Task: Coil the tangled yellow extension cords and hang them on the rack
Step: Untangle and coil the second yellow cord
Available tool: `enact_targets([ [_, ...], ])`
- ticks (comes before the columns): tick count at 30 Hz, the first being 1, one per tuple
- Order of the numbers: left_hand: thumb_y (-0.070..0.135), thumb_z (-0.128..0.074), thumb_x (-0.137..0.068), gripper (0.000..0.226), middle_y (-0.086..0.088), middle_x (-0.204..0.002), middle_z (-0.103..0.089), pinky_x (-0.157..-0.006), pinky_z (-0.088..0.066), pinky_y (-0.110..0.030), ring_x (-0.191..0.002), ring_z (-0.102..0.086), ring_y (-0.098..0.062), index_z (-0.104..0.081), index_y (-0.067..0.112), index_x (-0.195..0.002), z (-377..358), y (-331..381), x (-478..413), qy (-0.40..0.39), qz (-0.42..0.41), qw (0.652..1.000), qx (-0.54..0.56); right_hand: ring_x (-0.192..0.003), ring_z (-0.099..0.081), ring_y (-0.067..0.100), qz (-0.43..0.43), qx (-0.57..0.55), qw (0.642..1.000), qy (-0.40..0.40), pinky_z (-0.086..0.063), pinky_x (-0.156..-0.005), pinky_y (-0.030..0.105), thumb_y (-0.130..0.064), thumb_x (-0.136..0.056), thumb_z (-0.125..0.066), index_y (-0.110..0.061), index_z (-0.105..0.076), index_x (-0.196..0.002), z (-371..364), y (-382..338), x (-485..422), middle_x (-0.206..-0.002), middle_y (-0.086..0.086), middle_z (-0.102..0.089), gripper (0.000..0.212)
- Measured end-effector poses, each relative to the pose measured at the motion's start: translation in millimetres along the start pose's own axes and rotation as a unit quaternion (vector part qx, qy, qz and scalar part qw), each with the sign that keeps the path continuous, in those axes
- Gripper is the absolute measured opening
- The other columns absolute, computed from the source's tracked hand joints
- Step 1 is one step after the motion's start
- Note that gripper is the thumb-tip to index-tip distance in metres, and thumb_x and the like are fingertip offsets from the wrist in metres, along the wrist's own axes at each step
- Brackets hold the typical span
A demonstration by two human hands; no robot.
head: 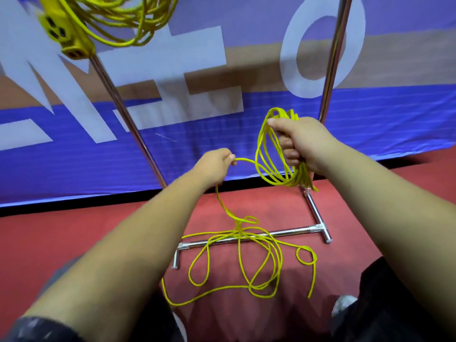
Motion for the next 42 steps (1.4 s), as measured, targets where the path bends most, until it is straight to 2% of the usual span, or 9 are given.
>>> enact_targets([
  [6, 0.039, -0.056, -0.104, 0.030, 0.004, -0.072, -0.055, -0.066, -0.036, -0.031, -0.074, -0.053, -0.020, -0.068, 0.015, -0.093, 114.7, 64.6, -2.1, 0.066, -0.066, 0.989, -0.119, -0.038, -0.022, 0.013, 0.027, -0.086, 0.996, 0.000, -0.023, -0.041, 0.023, -0.039, -0.102, -0.063, -0.026, -0.043, -0.073, -5.5, -16.1, -1.9, -0.054, -0.003, -0.026, 0.038],
  [11, 0.017, -0.066, -0.085, 0.019, 0.015, -0.075, -0.060, -0.066, -0.040, -0.013, -0.070, -0.055, -0.004, -0.072, 0.025, -0.102, 179.4, 113.9, 22.0, 0.102, -0.177, 0.965, -0.167, -0.038, -0.022, 0.013, 0.020, -0.122, 0.992, 0.006, -0.022, -0.040, 0.022, -0.037, -0.103, -0.062, -0.025, -0.046, -0.072, -9.2, -14.5, -5.4, -0.055, -0.003, -0.024, 0.037],
  [14, 0.012, -0.062, -0.080, 0.025, 0.008, -0.082, -0.061, -0.072, -0.040, -0.024, -0.079, -0.059, -0.015, -0.072, 0.021, -0.100, 205.6, 109.1, 28.1, 0.148, -0.200, 0.948, -0.199, -0.036, -0.021, 0.011, -0.002, -0.162, 0.987, 0.011, -0.021, -0.038, 0.021, -0.036, -0.105, -0.060, -0.024, -0.048, -0.075, -8.9, -7.4, -8.9, -0.053, -0.005, -0.024, 0.034],
  [20, 0.025, -0.072, -0.091, 0.002, 0.010, -0.078, -0.065, -0.067, -0.039, -0.025, -0.076, -0.062, -0.016, -0.070, 0.025, -0.093, 138.8, 7.2, 27.0, 0.126, -0.038, 0.987, -0.090, -0.034, -0.021, 0.010, -0.010, -0.116, 0.993, -0.012, -0.022, -0.036, 0.020, -0.038, -0.104, -0.060, -0.023, -0.050, -0.079, -9.0, -1.5, -9.6, -0.052, -0.006, -0.026, 0.032],
  [28, 0.047, -0.063, -0.099, 0.026, -0.001, -0.073, -0.059, -0.057, -0.041, -0.028, -0.074, -0.057, -0.023, -0.065, 0.023, -0.089, 89.9, -57.4, 13.0, 0.112, 0.110, 0.988, -0.010, -0.035, -0.022, 0.010, -0.021, -0.101, 0.995, -0.002, -0.022, -0.037, 0.022, -0.039, -0.105, -0.061, -0.023, -0.050, -0.079, -7.9, 5.2, -17.8, -0.051, -0.006, -0.027, 0.032],
  [33, 0.053, -0.052, -0.101, 0.044, -0.014, -0.083, -0.071, -0.081, -0.064, -0.045, -0.083, -0.074, -0.037, -0.068, 0.012, -0.101, 64.9, -84.0, 16.8, 0.014, 0.229, 0.972, 0.042, -0.038, -0.024, 0.012, -0.026, -0.096, 0.995, 0.026, -0.022, -0.040, 0.023, -0.039, -0.102, -0.063, -0.024, -0.049, -0.076, -3.0, 12.1, -22.2, -0.054, -0.005, -0.028, 0.033],
  [36, 0.045, -0.063, -0.093, 0.040, -0.014, -0.078, -0.072, -0.077, -0.061, -0.040, -0.079, -0.074, -0.034, -0.074, 0.007, -0.099, 59.2, -88.6, 19.5, 0.000, 0.243, 0.964, 0.104, -0.037, -0.023, 0.012, -0.025, -0.082, 0.996, 0.017, -0.022, -0.040, 0.023, -0.038, -0.102, -0.062, -0.023, -0.050, -0.077, -3.2, 13.2, -21.4, -0.053, -0.005, -0.028, 0.032],
  [39, 0.028, -0.062, -0.080, 0.038, -0.015, -0.085, -0.070, -0.072, -0.056, -0.038, -0.075, -0.071, -0.031, -0.071, 0.000, -0.104, 58.5, -89.8, 21.9, 0.032, 0.267, 0.936, 0.227, -0.035, -0.021, 0.012, -0.021, -0.052, 0.998, -0.027, -0.022, -0.038, 0.022, -0.034, -0.104, -0.058, -0.022, -0.049, -0.079, -8.5, 10.3, -17.1, -0.052, -0.005, -0.026, 0.029],
  [42, 0.030, -0.060, -0.090, 0.030, -0.012, -0.099, -0.064, -0.072, -0.058, -0.041, -0.090, -0.073, -0.037, -0.061, 0.006, -0.108, 50.6, -85.6, 21.0, 0.056, 0.298, 0.848, 0.435, -0.034, -0.019, 0.013, -0.024, -0.005, 0.996, -0.080, -0.023, -0.038, 0.023, -0.031, -0.104, -0.055, -0.020, -0.048, -0.080, -17.1, 8.3, -11.0, -0.051, -0.004, -0.025, 0.028],
])
Point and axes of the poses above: each hand's wrist, its own x-axis away from the middle knuckle, its own z-axis out of the back of the hand, y = z × x, the point moved 9 cm from there along -x, towards the middle knuckle
